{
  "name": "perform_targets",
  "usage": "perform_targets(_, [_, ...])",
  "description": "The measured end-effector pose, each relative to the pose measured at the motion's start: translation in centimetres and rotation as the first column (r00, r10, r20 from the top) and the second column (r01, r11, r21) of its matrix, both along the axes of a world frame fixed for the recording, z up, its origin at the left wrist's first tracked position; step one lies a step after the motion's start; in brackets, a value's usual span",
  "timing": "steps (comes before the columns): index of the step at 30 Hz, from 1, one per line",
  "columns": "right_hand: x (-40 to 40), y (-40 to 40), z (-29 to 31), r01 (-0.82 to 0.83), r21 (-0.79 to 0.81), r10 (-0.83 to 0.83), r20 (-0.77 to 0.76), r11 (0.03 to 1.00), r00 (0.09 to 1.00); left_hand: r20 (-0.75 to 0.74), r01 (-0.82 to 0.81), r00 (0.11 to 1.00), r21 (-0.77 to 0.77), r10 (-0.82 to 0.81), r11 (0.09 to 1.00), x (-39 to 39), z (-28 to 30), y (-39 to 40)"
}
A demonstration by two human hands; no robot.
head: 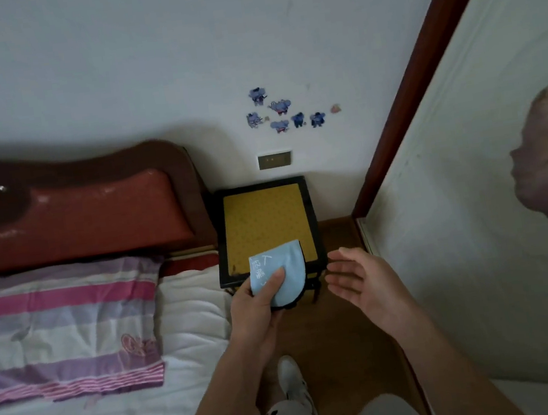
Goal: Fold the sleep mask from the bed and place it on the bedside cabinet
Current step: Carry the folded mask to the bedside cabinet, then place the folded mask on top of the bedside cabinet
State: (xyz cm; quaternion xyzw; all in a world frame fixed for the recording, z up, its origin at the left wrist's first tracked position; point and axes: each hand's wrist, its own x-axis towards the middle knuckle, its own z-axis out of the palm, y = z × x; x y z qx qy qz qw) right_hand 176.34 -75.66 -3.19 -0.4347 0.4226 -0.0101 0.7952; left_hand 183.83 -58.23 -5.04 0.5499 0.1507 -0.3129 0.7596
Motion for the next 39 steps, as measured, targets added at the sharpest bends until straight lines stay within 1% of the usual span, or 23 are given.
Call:
perform_targets(6, [6.0,-1.4,-1.6,-0.009,-0.019,0.008,-0.032,1.0,0.999,-0.051,-0.026,0.998,0.008,0.026,1.0,6.3,-1.9,-1.8])
perform_targets(12, [10.6,-3.7,-6.7,-0.112,-0.088,0.099,-0.142,0.99,0.985,-0.097,-0.082,0.992,0.04,0.086,0.996,10.7,-5.5,-3.1])
perform_targets(14, [11.9,-4.5,-8.9,-0.183,-0.151,0.156,-0.174,0.971,0.972,-0.115,-0.08,0.99,0.049,0.085,0.996,12.0,-7.3,-3.4])
perform_targets(16, [12.9,-5.1,-11.2,-0.275,-0.253,0.231,-0.19,0.928,0.954,-0.141,-0.07,0.987,0.064,0.079,0.995,13.2,-9.5,-3.8])
perform_targets(18, [13.5,-5.7,-13.4,-0.381,-0.369,0.323,-0.209,0.848,0.923,-0.165,-0.064,0.983,0.083,0.077,0.995,14.3,-12.0,-4.2])
perform_targets(20, [14.2,-6.2,-15.9,-0.472,-0.477,0.396,-0.258,0.741,0.881,-0.183,-0.068,0.98,0.092,0.084,0.993,15.3,-14.6,-4.7])
perform_targets(25, [15.9,-6.6,-22.5,-0.567,-0.647,0.483,-0.33,0.51,0.811,-0.214,-0.068,0.972,0.14,0.097,0.988,17.5,-21.2,-5.9])
perform_targets(27, [16.5,-6.7,-25.5,-0.623,-0.69,0.525,-0.398,0.37,0.752,-0.218,-0.059,0.972,0.159,0.093,0.986,18.3,-23.8,-6.6])
perform_targets(29, [17.1,-6.5,-28.5,-0.64,-0.74,0.531,-0.465,0.206,0.708,-0.209,-0.038,0.975,0.19,0.078,0.981,19.3,-26.1,-7.1])
perform_targets(31, [17.6,-6.3,-31.4,-0.642,-0.766,0.519,-0.541,0.02,0.662,-0.189,-0.038,0.979,0.22,0.08,0.975,20.2,-28.2,-7.5])
perform_targets(33, [17.9,-6.2,-33.9,-0.633,-0.766,0.489,-0.598,-0.115,0.635,-0.164,-0.042,0.983,0.24,0.083,0.97,21.0,-30.1,-7.7])
perform_targets(36, [17.9,-6.1,-36.9,-0.629,-0.742,0.451,-0.654,-0.231,0.607,-0.12,-0.049,0.989,0.296,0.087,0.954,22.2,-32.5,-7.7])
perform_targets(39, [17.3,-6.1,-39.2,-0.639,-0.711,0.42,-0.696,-0.294,0.582,-0.05,-0.035,0.997,0.391,0.059,0.92,23.1,-34.1,-8.0])
